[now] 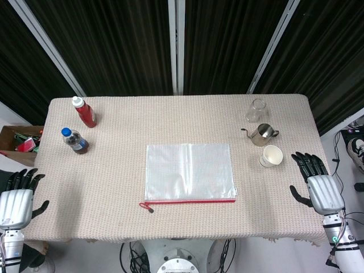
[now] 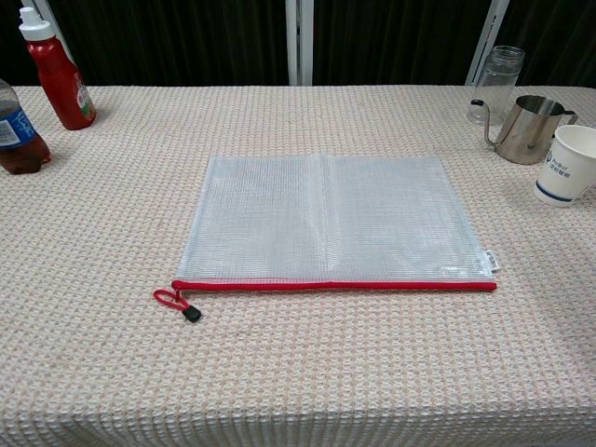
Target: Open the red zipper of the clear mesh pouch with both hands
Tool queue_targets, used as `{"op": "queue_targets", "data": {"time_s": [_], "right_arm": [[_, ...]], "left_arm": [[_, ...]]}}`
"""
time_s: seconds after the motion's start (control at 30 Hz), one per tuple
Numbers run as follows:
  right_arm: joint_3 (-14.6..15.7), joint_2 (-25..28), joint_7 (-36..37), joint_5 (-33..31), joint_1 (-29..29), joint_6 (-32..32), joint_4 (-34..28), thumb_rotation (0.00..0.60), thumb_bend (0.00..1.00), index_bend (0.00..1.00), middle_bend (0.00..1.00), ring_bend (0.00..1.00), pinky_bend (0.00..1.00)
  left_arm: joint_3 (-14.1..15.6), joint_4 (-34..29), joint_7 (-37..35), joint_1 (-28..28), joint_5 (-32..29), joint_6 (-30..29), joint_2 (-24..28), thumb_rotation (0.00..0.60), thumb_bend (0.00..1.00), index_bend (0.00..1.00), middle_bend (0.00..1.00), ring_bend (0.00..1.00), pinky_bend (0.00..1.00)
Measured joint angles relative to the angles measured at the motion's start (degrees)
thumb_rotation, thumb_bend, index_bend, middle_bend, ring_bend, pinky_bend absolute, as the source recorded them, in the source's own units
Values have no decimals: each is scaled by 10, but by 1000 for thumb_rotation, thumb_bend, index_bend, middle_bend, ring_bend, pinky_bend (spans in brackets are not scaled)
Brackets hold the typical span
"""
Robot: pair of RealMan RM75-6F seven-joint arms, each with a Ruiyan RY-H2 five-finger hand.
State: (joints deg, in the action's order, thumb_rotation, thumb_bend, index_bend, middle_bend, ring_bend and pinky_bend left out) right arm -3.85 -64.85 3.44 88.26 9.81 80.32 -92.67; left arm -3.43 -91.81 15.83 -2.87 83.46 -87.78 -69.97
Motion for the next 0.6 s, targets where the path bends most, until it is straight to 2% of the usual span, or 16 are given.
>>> {"op": "queue_targets", "data": {"time_s": [0.37,0.47,0.6], "right_arm": [[8,3,25,25,1,9,0,600,282,13,57,0,0],[11,6,23,47,12,3,-6,600,282,13,58,0,0],[13,10,19,85,51,-37,-25,600,282,13,65,0,0]], "left_arm": [[14,-13,-20,16,24,-24,26,600,163,256,144,104,135],[19,-13,-26,20,31,-30,28,600,163,256,143,104,135],[23,-11,-32,25,40,-36,28,600,163,256,144,104,135]]}}
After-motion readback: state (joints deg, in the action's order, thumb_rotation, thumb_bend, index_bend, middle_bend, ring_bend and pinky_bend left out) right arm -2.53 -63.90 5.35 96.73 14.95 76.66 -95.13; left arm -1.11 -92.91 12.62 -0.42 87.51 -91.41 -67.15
